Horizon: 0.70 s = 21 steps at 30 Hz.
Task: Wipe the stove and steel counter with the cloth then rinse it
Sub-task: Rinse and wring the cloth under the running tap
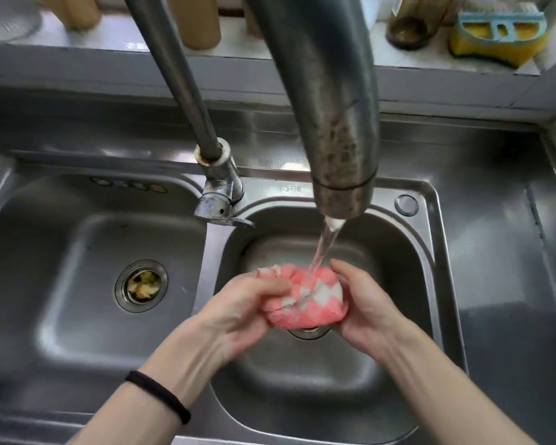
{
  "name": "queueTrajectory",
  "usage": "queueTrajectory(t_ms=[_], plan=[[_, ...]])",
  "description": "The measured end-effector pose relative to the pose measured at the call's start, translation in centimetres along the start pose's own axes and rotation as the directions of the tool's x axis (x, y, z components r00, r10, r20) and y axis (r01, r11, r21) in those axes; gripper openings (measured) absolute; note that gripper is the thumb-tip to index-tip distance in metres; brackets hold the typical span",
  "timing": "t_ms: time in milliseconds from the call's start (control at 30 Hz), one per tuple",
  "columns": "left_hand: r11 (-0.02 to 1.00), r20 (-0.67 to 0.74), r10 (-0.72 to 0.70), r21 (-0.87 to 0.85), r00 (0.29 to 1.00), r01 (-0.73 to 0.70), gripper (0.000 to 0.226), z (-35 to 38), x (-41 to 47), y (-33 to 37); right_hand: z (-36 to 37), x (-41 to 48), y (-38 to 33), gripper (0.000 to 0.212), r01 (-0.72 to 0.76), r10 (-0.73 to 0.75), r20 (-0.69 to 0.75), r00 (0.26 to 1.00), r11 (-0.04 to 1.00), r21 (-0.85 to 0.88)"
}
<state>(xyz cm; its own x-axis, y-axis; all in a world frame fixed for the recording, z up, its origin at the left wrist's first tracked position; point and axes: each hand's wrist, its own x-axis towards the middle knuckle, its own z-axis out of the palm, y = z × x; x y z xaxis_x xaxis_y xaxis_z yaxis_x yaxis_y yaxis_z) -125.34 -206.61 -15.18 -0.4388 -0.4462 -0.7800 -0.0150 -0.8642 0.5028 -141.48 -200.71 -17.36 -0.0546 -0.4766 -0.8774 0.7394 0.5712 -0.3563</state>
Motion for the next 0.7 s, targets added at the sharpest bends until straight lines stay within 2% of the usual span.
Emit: queueTrajectory(t_ms=[100,167,267,333,400,467,567,667,700], plan=[[0.999,-0.073,0.031,0.026,0.997,-0.029,0.023,-0.6,0.2,-0.2,-0.6,-0.8,-0.6,0.05,0.06,-0.063,0.065,0.996,0.997,0.049],[0.997,-0.149,0.048,0.074,0.988,-0.037,0.022,-0.7,0.4,-0.4,-1.1,-1.1,-0.5,0.054,0.159,-0.163,0.086,0.983,0.986,0.055],[0.997,-0.191,0.056,0.07,0.98,-0.043,0.02,-0.1,0.5,-0.6,-1.6,-1.4,-0.1,0.035,0.284,-0.279,0.169,0.945,0.959,-0.006],[0.996,-0.177,0.084,0.042,0.981,-0.078,0.023,0.5,0.6,-0.6,-1.5,-1.3,0.1,0.028,0.312,-0.309,0.123,0.943,0.95,-0.005],[0.993,-0.161,0.122,0.023,0.979,-0.12,0.028,1.0,0.4,-0.4,-1.6,-0.8,0.4,0.019,0.306,-0.307,0.011,0.952,0.951,0.05],[0.988,-0.135,0.154,-0.005,0.979,-0.156,0.027,1.5,0.1,0.2,-1.4,-0.2,0.8,0.022,0.272,-0.27,-0.034,0.962,0.96,0.069],[0.982,-0.076,0.169,-0.072,0.983,-0.175,0.022,2.2,-0.4,1.2,-0.5,0.6,1.9,0.033,0.168,-0.166,-0.043,0.985,0.985,0.032],[0.986,0.005,0.158,-0.056,0.987,-0.157,0.022,3.3,-1.0,1.7,1.1,1.1,3.0,0.019,0.103,-0.102,0.025,0.995,0.992,-0.075],[0.986,0.012,0.16,-0.047,0.987,-0.16,0.027,3.6,-1.0,1.6,1.6,1.1,3.2,0.025,0.1,-0.095,0.053,0.994,0.991,-0.094]])
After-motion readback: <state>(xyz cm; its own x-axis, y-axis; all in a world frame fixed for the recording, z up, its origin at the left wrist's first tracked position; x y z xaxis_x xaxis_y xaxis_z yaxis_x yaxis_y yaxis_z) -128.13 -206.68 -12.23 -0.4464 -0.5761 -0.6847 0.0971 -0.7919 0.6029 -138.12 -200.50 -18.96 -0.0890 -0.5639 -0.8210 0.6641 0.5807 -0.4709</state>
